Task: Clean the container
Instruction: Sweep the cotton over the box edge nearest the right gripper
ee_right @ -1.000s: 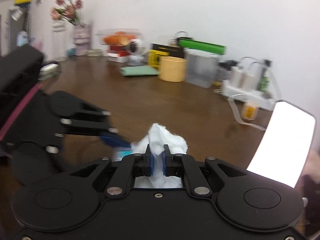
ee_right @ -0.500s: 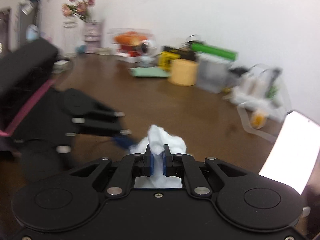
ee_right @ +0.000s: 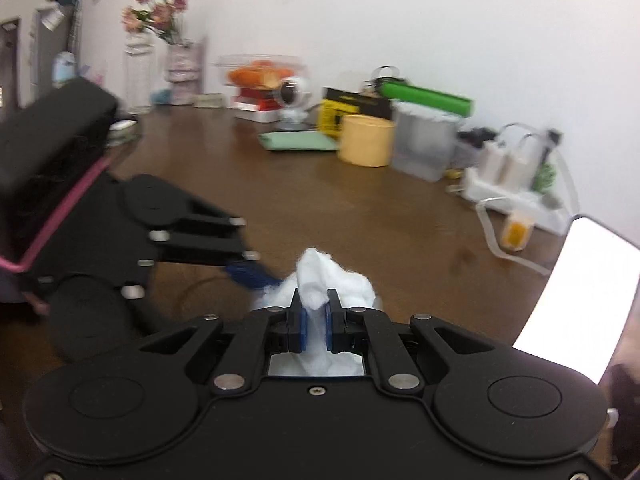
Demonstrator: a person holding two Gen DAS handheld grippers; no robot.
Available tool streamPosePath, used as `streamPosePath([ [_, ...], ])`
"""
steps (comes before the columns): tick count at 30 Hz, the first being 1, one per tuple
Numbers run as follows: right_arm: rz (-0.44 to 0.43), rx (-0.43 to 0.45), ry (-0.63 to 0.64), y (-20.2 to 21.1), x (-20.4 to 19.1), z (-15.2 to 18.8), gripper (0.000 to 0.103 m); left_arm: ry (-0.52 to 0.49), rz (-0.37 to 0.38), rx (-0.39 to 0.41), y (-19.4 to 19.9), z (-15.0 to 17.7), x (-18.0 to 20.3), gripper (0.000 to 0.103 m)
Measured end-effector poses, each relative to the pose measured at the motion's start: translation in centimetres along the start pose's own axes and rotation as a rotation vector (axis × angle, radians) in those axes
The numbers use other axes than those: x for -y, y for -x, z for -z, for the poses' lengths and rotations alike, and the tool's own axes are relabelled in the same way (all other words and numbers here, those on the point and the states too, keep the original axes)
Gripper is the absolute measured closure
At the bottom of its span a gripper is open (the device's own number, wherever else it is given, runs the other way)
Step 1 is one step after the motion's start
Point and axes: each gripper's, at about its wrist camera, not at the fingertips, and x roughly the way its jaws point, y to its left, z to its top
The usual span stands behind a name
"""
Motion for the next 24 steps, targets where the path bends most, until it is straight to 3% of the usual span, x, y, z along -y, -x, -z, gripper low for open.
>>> streamPosePath([
  [3, 0.027, -0.017, -0.005, 0.2, 0.9, 0.2, 0.094, 0.003, 0.003, 0.000, 0.0, 0.0, -0.1, 0.046],
  [10, -0.073, -0.015, -0.020, 0.4, 0.1, 0.3, 0.094, 0.011, 0.008, -0.003, 0.0, 0.0, -0.2, 0.046],
  [16, 0.011, 0.006, 0.017, 0.1, 0.7, 0.1, 0.094, 0.066, -0.027, -0.019, -0.2, 0.0, -0.9, 0.046],
  [19, 0.011, 0.054, 0.110, 0.5, 0.3, 0.4, 0.094, 0.066, -0.035, -0.019, -0.2, 0.0, -0.9, 0.046],
  [24, 0.011, 0.193, 0.383, 1.2, -0.6, 0.9, 0.094, 0.099, -0.047, -0.027, -0.1, 0.0, -1.5, 0.046],
])
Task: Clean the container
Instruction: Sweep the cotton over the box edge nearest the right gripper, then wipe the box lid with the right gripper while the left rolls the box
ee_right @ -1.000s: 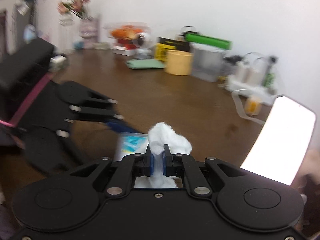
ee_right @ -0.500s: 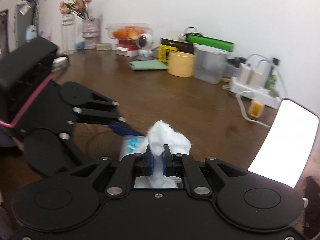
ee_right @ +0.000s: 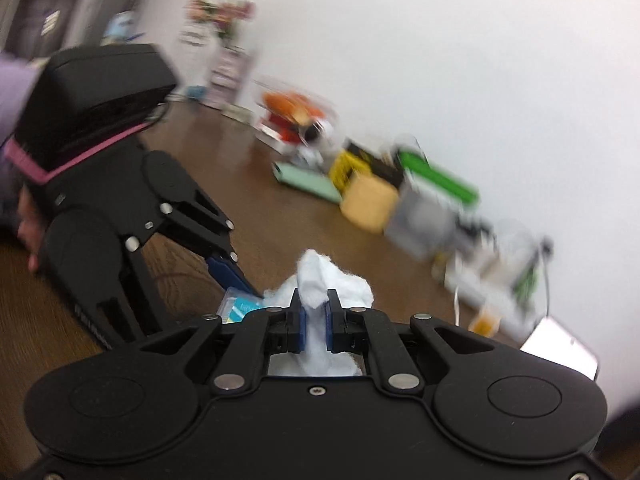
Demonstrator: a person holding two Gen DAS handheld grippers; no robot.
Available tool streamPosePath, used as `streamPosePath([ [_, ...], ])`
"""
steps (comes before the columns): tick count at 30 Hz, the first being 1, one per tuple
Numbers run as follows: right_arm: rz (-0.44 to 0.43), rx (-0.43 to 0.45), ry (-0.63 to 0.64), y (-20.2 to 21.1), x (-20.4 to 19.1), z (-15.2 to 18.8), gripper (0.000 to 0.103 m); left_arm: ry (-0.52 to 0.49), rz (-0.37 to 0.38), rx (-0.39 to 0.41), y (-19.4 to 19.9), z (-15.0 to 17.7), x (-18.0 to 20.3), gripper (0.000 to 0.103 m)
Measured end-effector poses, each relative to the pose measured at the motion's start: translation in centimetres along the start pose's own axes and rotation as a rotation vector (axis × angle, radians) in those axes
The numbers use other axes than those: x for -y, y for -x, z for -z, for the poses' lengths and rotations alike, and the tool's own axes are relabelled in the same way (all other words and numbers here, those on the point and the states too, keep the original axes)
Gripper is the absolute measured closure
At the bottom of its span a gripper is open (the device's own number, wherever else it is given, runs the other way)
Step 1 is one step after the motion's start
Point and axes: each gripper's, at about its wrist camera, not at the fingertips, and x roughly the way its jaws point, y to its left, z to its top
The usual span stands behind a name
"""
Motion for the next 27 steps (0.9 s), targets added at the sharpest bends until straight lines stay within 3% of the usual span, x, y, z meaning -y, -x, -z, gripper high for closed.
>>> streamPosePath([
  [4, -0.022, 0.056, 0.122, -0.5, 0.5, 0.3, 0.095, 0.044, -0.015, -0.010, -0.1, -0.1, -0.7, 0.046],
  [8, -0.014, 0.065, 0.150, -1.5, 1.6, 0.1, 0.095, 0.046, -0.013, -0.011, -0.1, -0.1, -0.6, 0.046],
  [16, -0.032, 0.040, 0.120, -2.5, 2.5, 0.8, 0.095, 0.050, 0.003, -0.014, -0.2, -0.1, -0.4, 0.046],
  [22, -0.033, 0.100, 0.100, -0.6, 2.1, -0.2, 0.095, 0.027, -0.011, -0.010, -0.2, -0.1, 0.1, 0.046],
  [27, -0.070, 0.051, 0.008, -0.2, 1.8, -0.2, 0.095, -0.017, -0.034, 0.001, -0.1, -0.1, 0.9, 0.046],
])
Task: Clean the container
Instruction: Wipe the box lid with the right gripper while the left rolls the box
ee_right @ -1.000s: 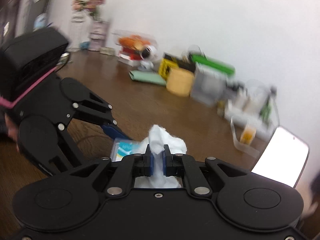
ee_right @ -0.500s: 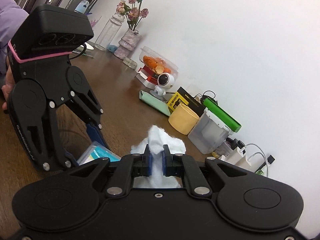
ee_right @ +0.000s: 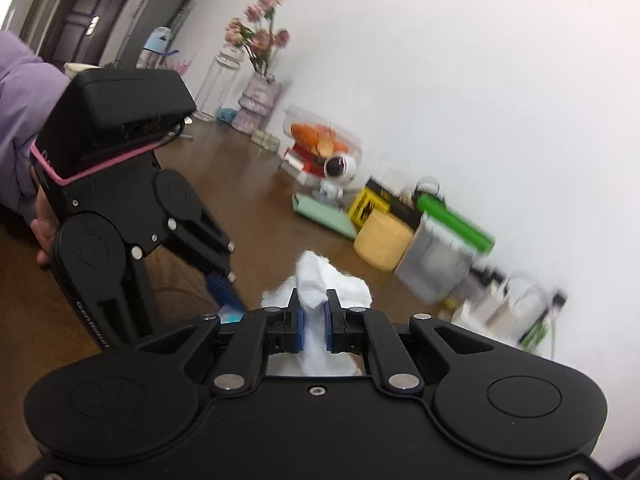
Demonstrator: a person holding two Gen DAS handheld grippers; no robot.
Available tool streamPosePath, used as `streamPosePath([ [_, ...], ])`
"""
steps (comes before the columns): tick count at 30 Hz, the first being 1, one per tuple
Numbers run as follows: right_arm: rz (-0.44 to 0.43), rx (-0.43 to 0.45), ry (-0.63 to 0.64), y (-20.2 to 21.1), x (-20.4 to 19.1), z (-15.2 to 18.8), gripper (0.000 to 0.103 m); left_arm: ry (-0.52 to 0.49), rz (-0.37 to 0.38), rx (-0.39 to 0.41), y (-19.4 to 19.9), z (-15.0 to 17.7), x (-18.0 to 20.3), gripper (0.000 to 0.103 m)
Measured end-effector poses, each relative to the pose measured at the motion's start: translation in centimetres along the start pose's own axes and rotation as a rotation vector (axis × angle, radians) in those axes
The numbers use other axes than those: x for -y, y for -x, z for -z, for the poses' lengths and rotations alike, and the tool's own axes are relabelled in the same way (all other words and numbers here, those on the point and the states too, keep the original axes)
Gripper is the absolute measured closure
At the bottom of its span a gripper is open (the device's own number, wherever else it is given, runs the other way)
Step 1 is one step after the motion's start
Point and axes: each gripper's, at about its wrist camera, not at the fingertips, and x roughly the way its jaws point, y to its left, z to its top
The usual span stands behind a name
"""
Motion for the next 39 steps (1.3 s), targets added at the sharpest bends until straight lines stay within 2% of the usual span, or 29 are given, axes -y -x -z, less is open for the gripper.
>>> streamPosePath([
  [5, 0.025, -0.106, -0.143, -0.2, 0.7, 0.5, 0.094, -0.036, -0.011, 0.010, 0.2, 0.1, 0.7, 0.046],
  [11, 0.004, -0.139, -0.308, -0.1, 0.7, -0.5, 0.094, -0.073, -0.021, 0.019, 0.3, 0.2, 1.3, 0.046],
  [17, -0.078, -0.161, -0.334, -1.1, -1.0, -1.5, 0.094, -0.114, -0.029, 0.031, 0.5, 0.3, 2.0, 0.046],
  [20, -0.057, -0.183, -0.326, -1.9, -1.2, -1.4, 0.094, -0.115, -0.027, 0.032, 0.5, 0.3, 2.0, 0.046],
  [23, 0.015, -0.211, -0.293, -2.2, -0.7, -1.0, 0.094, -0.119, -0.025, 0.034, 0.5, 0.4, 2.1, 0.046],
  [26, 0.006, -0.245, -0.284, -2.5, 0.1, -0.6, 0.094, -0.115, -0.022, 0.033, 0.5, 0.4, 2.1, 0.046],
  [29, -0.047, -0.245, -0.237, -2.2, -0.5, -0.9, 0.094, -0.107, -0.016, 0.033, 0.5, 0.4, 1.9, 0.046],
  [32, -0.073, -0.208, -0.165, -2.2, -1.2, -1.1, 0.094, -0.093, -0.049, 0.048, 0.7, 0.4, 1.7, 0.046],
  [36, -0.011, -0.107, 0.083, -2.3, -1.3, -0.7, 0.094, 0.001, -0.072, 0.056, 0.9, 0.3, 0.3, 0.046],
  [39, 0.011, -0.065, 0.151, -2.7, -0.6, -0.5, 0.094, 0.006, -0.069, 0.047, 0.8, 0.3, 0.2, 0.046],
])
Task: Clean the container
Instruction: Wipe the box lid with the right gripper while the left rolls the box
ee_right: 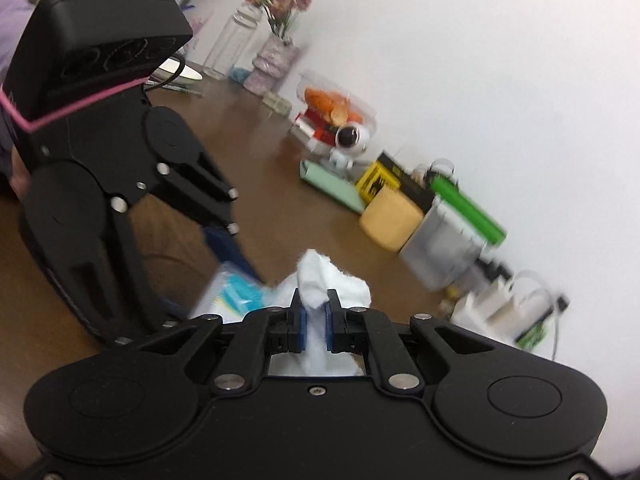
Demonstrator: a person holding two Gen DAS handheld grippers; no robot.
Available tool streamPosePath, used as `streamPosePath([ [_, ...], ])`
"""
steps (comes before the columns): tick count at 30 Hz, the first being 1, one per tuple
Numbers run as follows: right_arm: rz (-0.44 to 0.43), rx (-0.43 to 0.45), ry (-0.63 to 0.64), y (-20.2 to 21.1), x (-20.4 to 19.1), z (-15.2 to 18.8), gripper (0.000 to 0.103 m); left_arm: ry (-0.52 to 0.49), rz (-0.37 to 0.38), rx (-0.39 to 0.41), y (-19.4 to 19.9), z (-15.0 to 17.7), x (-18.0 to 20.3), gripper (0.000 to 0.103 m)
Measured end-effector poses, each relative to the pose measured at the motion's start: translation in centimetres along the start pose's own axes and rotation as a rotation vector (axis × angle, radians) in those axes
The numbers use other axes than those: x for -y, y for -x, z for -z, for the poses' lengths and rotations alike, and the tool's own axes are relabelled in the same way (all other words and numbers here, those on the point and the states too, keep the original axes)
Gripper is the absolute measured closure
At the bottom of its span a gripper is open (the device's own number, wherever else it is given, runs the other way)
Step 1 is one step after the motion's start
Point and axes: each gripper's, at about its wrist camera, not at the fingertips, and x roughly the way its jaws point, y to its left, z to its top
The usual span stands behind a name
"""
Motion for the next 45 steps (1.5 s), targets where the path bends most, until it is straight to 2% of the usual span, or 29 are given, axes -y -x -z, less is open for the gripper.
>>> streamPosePath([
  [4, -0.021, 0.009, 0.007, -0.5, 0.3, 0.3, 0.094, -0.015, 0.007, -0.018, -0.2, -0.1, 0.2, 0.046],
  [6, -0.025, -0.024, -0.020, -1.0, 0.3, 0.5, 0.094, -0.015, 0.009, -0.024, -0.3, -0.1, 0.2, 0.046],
  [8, 0.016, -0.070, -0.016, -0.9, 0.0, 0.7, 0.094, -0.021, 0.008, -0.030, -0.3, -0.1, 0.3, 0.046],
  [10, 0.025, -0.060, -0.036, 0.3, -0.3, 0.6, 0.094, -0.036, 0.008, -0.033, -0.4, -0.1, 0.5, 0.046],
  [13, -0.014, -0.023, -0.066, 2.1, -1.4, -0.1, 0.094, -0.058, 0.009, -0.030, -0.3, -0.1, 0.8, 0.046],
  [19, -0.050, -0.033, -0.134, 2.3, -1.9, 0.0, 0.094, -0.075, 0.001, -0.026, -0.2, 0.0, 1.2, 0.046],
  [38, -0.073, -0.024, -0.132, 1.5, -1.6, 0.1, 0.094, -0.090, 0.002, -0.022, -0.4, 0.1, 1.2, 0.046],
  [45, -0.037, -0.024, -0.086, 1.4, -1.1, 0.6, 0.094, -0.106, -0.008, -0.019, -0.4, 0.1, 1.6, 0.046],
])
